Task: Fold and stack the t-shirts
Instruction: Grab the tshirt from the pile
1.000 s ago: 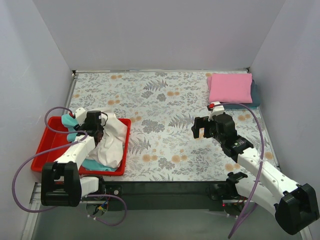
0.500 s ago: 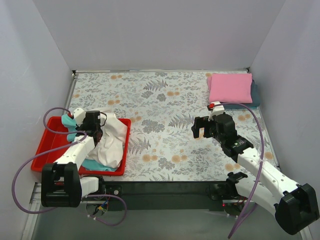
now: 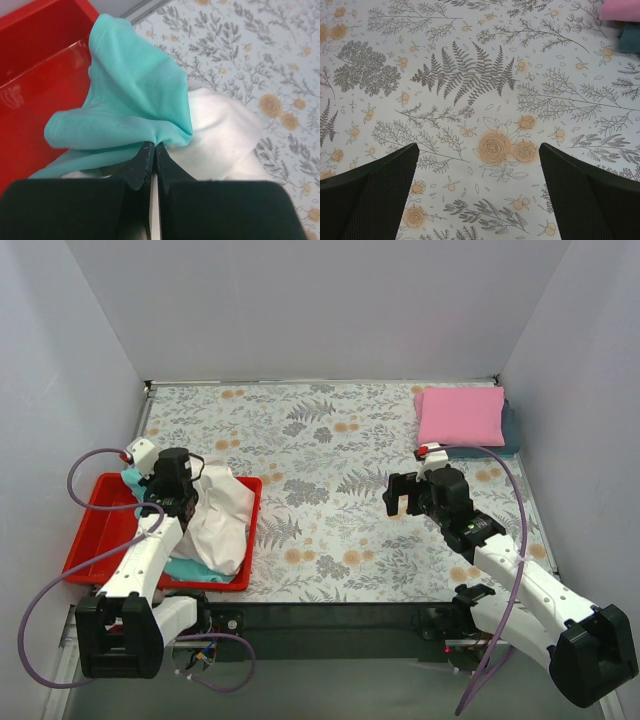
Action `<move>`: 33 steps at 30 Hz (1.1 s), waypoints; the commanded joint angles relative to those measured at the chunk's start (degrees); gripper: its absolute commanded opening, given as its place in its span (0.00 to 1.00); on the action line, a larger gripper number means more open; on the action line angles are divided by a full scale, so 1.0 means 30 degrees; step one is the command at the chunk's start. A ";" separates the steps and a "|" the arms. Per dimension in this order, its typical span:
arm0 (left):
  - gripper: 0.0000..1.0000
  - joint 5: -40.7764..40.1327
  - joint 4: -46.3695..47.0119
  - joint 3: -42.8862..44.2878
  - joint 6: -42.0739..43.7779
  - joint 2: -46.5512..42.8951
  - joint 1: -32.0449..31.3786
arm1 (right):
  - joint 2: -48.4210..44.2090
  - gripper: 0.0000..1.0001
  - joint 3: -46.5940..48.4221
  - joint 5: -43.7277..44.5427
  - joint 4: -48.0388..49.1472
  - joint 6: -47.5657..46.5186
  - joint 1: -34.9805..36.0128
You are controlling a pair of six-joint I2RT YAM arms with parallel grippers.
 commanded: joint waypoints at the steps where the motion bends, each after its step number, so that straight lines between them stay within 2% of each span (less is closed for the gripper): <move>1: 0.00 -0.0367 0.0500 0.1189 0.0497 -0.0356 0.0134 | -0.0043 0.97 -0.0147 0.0170 0.0738 -0.0077 -0.0056; 8: 0.01 0.0453 0.0355 0.0926 0.0293 0.0609 0.0134 | 0.0044 0.97 -0.0147 0.0054 0.0738 -0.0136 -0.0056; 16: 0.21 0.0513 0.0031 0.1103 0.0292 0.2250 0.0251 | 0.0132 0.96 -0.0176 -0.0035 0.0738 -0.0195 -0.0056; 17: 0.23 0.0484 0.0090 0.1102 0.0321 0.2251 0.0860 | 0.0161 0.96 -0.0118 -0.0035 0.0738 -0.0195 -0.0056; 22: 0.31 0.0249 0.0207 0.0897 0.0293 0.2310 0.1130 | 0.0483 0.96 -0.0030 -0.0123 0.0738 -0.0224 -0.0057; 24: 0.31 0.0278 0.0324 0.0839 0.0263 0.2106 0.1159 | 0.0630 0.96 -0.0030 -0.0210 0.0709 -0.0224 -0.0057; 25: 0.29 0.0308 0.0382 0.0810 0.0321 0.2018 0.1159 | 0.0689 0.96 -0.0030 -0.0210 0.0708 -0.0224 -0.0056; 29: 0.00 0.0599 0.0851 0.0663 0.0584 0.1432 0.1159 | 0.0806 0.96 0.0029 -0.0210 0.0738 -0.0253 -0.0085; 33: 0.00 0.2120 0.1291 0.1801 0.0790 0.0262 0.1159 | 0.0894 0.96 0.0058 -0.0327 0.0738 -0.0224 -0.0085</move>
